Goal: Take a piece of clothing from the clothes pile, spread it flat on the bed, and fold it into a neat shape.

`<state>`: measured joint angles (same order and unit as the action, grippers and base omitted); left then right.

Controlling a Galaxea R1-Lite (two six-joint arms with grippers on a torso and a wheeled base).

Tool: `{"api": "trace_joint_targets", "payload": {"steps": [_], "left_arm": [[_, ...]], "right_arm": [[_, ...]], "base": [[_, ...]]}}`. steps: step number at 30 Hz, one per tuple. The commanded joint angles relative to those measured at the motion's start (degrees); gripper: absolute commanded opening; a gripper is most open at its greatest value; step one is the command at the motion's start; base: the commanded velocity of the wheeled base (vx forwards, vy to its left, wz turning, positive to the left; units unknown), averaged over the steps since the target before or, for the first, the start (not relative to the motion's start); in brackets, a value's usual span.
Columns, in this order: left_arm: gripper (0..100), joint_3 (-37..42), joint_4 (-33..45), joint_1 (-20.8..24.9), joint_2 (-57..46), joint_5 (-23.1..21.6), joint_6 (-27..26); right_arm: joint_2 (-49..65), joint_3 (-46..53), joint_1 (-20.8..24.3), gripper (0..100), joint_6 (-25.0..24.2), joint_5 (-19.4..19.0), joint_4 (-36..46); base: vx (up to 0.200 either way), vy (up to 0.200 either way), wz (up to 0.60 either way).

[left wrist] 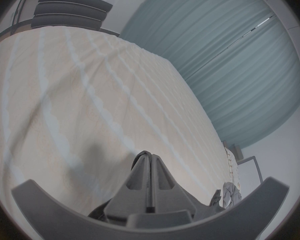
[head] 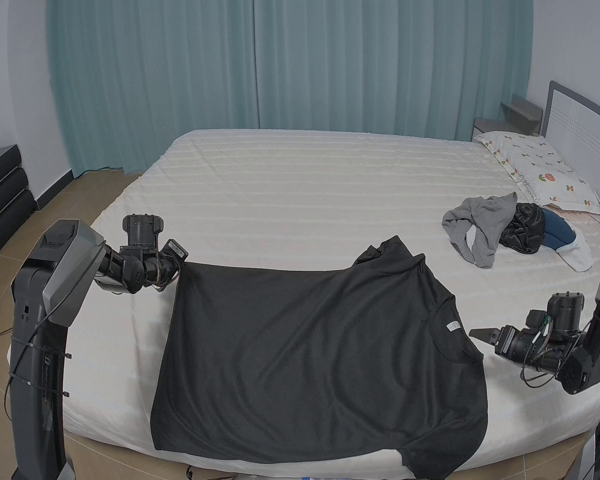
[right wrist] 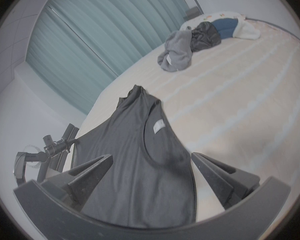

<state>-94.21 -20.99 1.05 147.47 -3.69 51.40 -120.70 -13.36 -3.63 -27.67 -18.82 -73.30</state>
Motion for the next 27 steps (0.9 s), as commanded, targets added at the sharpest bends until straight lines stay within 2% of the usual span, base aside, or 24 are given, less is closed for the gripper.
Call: {"api": "trace_joint_targets", "payload": {"steps": [1, 2, 3, 4, 8, 14, 17, 19, 27], "left_arm": [[0, -3.09, -1.07, -0.70, 0.01, 2.81, 1.16], [0, -3.09, -1.07, -0.70, 0.01, 2.81, 1.16], [0, -3.26, -2.47, -0.61, 0.36, 3.52, 1.08], [0, -3.26, -2.47, -0.61, 0.36, 3.52, 1.08], [0, -3.61, -8.28, -0.87, 1.24, 5.98, 1.25], [0, -3.79, -8.45, -0.61, 2.38, 6.07, 1.16], [0, -3.70, -8.36, -0.70, 2.47, 6.07, 1.16], [0, -3.61, -8.36, -0.70, 2.74, 6.07, 1.16], [0, -3.53, -8.28, -0.52, 3.09, 6.07, 1.08]], "right_arm": [[-7.45, -15.29, 2.75, 100, -0.01, 5.11, 4.31], [-7.45, -15.29, 2.75, 100, -0.01, 5.11, 4.31], [-10.08, -21.53, 3.54, 100, 0.07, 5.29, 7.74], [-10.08, -21.53, 3.54, 100, 0.07, 5.29, 7.74], [-15.00, -35.51, 5.48, 100, -0.01, 5.29, 16.88], [-21.68, -51.77, 6.71, 100, -0.01, 5.64, 27.77], [-22.91, -56.25, 6.62, 100, -0.01, 6.17, 31.20], [-25.38, -63.28, 6.62, 100, -0.28, 6.61, 36.04], [-30.30, -73.04, 7.59, 100, -0.80, 6.69, 40.43]], "base": [[0.000, 0.000, 0.00], [0.000, 0.000, 0.00], [0.000, 0.000, 0.00], [0.000, 0.000, 0.00], [0.000, 0.000, 0.00], [0.000, 0.000, 0.00], [0.000, 0.000, 0.00], [0.000, 0.000, 0.00], [0.000, 0.000, 0.00]]}}
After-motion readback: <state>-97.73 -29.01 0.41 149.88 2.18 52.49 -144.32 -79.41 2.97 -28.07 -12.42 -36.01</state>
